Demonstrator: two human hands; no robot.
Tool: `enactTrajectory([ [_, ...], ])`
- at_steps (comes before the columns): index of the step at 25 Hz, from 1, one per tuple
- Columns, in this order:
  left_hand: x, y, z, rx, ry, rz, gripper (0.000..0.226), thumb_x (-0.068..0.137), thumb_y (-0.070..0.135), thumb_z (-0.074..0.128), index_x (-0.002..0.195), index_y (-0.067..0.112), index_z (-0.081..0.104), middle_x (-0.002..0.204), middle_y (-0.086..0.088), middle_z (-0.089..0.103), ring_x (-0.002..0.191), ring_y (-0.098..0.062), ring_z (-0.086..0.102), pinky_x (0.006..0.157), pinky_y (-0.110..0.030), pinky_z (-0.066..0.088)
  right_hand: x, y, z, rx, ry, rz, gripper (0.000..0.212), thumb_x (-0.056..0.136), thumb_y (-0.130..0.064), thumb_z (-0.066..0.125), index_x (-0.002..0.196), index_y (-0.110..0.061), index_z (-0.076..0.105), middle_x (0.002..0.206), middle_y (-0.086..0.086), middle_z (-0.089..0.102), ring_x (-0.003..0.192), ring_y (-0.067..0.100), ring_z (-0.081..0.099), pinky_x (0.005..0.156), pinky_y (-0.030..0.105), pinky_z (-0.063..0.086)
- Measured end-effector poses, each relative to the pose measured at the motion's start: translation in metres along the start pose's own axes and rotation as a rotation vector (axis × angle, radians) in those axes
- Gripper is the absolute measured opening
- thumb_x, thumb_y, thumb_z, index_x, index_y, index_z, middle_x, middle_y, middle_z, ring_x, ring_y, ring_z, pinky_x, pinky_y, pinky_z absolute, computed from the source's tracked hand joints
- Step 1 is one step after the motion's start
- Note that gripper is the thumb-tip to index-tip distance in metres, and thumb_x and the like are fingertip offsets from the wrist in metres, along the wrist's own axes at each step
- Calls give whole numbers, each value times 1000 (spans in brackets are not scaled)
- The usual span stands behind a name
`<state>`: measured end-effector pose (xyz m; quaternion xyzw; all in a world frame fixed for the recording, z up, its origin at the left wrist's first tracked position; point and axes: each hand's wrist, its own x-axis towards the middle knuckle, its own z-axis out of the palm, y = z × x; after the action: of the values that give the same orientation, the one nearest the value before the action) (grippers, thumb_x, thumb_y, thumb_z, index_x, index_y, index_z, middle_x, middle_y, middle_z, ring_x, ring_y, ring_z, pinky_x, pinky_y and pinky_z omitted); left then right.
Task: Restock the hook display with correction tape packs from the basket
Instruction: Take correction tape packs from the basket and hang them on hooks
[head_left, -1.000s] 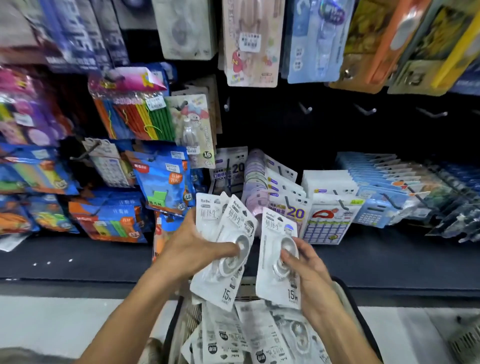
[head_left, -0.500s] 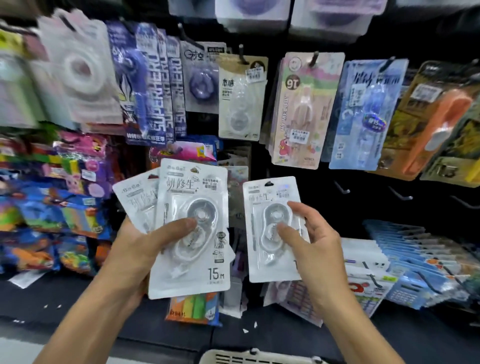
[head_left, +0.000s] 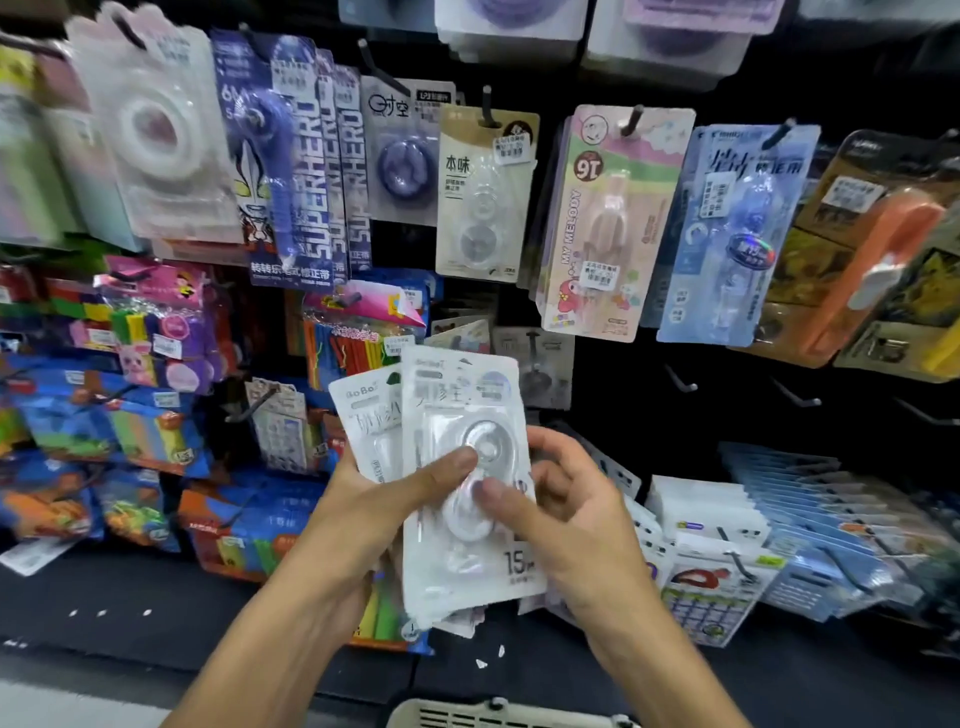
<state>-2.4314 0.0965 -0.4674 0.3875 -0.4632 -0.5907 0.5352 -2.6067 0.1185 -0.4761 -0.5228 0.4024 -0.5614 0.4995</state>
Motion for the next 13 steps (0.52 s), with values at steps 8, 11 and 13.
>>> enactTrajectory([
  [8, -2, -1, 15, -111, 15, -128, 77, 49, 40, 97, 119, 26, 71, 112, -7, 78, 100, -31, 75, 96, -54, 55, -2, -15, 3, 178, 222, -141, 44, 74, -30, 74, 113, -20, 56, 72, -4, 70, 67, 9, 69, 58, 20, 54],
  [11, -4, 0, 14, -116, 28, -147, 81, 50, 37, 93, 125, 20, 68, 114, -9, 77, 106, -34, 73, 102, -56, 51, 0, -6, -1, 249, 298, -85, 23, 86, -28, 70, 105, -21, 60, 78, -9, 74, 72, 4, 69, 60, 20, 56],
  [13, -6, 2, 10, -67, 67, -122, 76, 50, 28, 93, 122, 18, 70, 110, -9, 78, 103, -35, 73, 99, -57, 53, 1, 1, -9, 172, 387, -76, 8, 95, -25, 65, 102, -23, 61, 82, -12, 74, 74, 1, 68, 63, 20, 54],
])
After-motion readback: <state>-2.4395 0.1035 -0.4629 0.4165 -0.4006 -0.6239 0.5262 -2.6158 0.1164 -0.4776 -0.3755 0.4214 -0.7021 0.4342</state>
